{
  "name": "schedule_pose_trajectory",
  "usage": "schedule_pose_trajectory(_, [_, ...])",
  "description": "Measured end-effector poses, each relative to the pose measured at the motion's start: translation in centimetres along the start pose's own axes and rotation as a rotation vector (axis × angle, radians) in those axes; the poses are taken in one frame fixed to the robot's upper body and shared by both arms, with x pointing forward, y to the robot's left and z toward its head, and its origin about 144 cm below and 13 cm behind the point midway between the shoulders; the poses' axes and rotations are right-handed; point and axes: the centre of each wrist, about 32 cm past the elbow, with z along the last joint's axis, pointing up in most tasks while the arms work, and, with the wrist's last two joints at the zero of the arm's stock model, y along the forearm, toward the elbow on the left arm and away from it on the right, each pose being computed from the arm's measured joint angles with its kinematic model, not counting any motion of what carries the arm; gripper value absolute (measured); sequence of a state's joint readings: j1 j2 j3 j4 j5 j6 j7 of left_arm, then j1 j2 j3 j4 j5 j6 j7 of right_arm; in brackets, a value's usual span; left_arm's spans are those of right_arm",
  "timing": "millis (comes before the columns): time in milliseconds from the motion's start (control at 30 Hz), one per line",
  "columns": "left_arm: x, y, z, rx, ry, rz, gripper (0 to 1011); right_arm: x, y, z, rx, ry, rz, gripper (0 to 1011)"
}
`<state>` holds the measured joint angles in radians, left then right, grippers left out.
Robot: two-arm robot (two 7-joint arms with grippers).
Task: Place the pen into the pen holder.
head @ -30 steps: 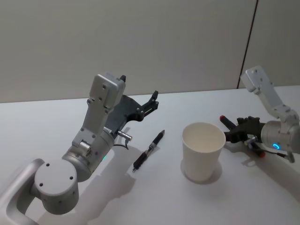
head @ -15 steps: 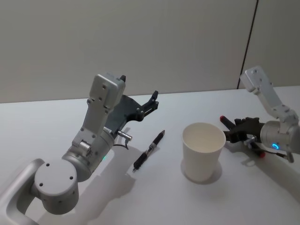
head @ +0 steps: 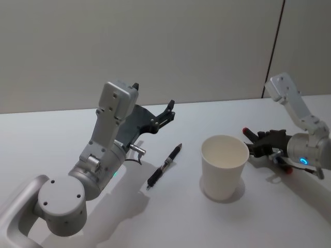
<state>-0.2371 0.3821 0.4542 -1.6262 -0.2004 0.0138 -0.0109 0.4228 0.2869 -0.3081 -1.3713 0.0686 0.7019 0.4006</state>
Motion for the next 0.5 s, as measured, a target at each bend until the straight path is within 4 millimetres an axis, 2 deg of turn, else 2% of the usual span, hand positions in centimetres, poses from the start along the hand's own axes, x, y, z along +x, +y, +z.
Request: schedule_pose_trajectory(500, [0.00,0.00,0.00,0.000,0.000,0.000,1001,0.01,0.01,-0.03,-0.002,0.001,-0.001,583])
